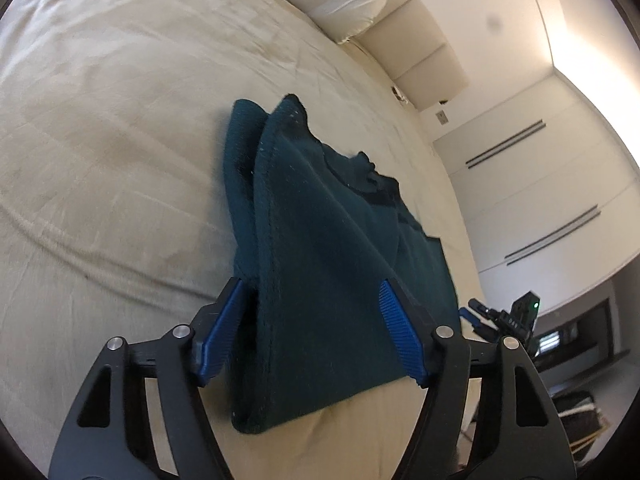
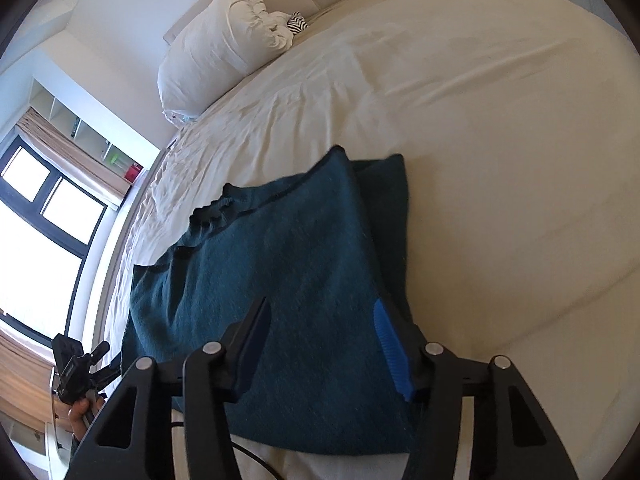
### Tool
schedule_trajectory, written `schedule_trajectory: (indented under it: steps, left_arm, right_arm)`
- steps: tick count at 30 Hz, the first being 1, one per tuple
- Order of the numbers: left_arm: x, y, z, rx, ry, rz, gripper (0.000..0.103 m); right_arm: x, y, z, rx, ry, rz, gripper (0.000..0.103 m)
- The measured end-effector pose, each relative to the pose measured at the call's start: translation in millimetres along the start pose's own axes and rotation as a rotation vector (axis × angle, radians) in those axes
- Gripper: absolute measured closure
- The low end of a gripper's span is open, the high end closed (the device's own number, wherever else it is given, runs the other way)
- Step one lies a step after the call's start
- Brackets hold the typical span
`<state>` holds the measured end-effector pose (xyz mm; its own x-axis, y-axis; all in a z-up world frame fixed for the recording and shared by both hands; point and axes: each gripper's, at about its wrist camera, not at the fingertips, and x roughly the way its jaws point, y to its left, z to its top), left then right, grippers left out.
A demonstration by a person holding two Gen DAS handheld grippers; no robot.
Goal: Fold small clothes
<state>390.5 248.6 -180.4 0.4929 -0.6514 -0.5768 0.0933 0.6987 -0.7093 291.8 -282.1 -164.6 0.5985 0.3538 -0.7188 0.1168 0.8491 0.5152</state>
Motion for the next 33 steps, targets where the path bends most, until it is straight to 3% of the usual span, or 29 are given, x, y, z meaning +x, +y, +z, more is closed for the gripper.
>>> schedule_trajectory:
  steps: [4,11,13,15,18,22,28,33]
  left_arm:
    - [1,-17,-5,0.061,-0.015,0.029,0.035]
    - [7,-40,-28,0.228,0.013,0.157,0.037]
    - [15,-37,-32,0.217,0.045,0.158,0.048]
    - [14,-30,-32,0.187,0.050,0.140,0.071]
    - [14,-29,-29,0.177,0.033,0.146,0.077]
    - [14,-31,-27,0.183,0.025,0.146,0.080]
    - [17,-24,-30,0.140,0.043,0.133,0.097]
    - [11,-16,-30,0.117,0.039,0.131,0.098]
  right_arm:
    - [1,1,-6,0.001,0.008,0.005,0.049]
    - [-1,-1,-13,-0.012,0.016,0.018,0.051]
    - [0,-3,-15,-0.006,0.025,0.024,0.054]
    - [1,-2,-17,-0.007,0.034,0.027,0.058]
    - [-2,-3,-19,-0.009,0.032,0.034,0.065]
    - [-10,-7,-19,-0.008,0.014,0.019,0.065]
    - [0,-1,-27,-0.066,0.071,-0.016,0.067]
    - [1,-15,-26,0.001,0.056,-0.056,0.088]
